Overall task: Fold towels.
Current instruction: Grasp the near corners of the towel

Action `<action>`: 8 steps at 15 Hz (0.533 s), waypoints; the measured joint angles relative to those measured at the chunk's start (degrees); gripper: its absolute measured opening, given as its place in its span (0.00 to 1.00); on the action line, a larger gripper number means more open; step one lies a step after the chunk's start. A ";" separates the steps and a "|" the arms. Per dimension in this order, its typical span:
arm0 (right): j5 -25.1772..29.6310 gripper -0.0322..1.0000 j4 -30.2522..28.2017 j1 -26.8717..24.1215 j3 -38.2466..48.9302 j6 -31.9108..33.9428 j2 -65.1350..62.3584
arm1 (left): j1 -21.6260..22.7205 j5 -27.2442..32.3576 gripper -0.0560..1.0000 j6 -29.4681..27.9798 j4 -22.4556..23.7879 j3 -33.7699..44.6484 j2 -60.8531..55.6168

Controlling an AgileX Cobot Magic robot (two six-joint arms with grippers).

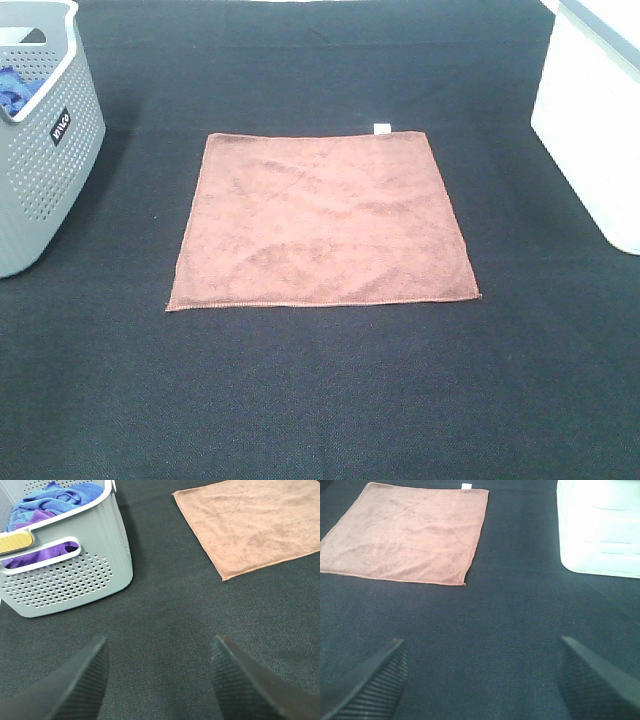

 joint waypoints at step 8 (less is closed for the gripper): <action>0.00 0.77 0.00 0.00 0.00 0.00 0.00 | 0.00 0.00 0.60 0.00 0.00 0.00 0.00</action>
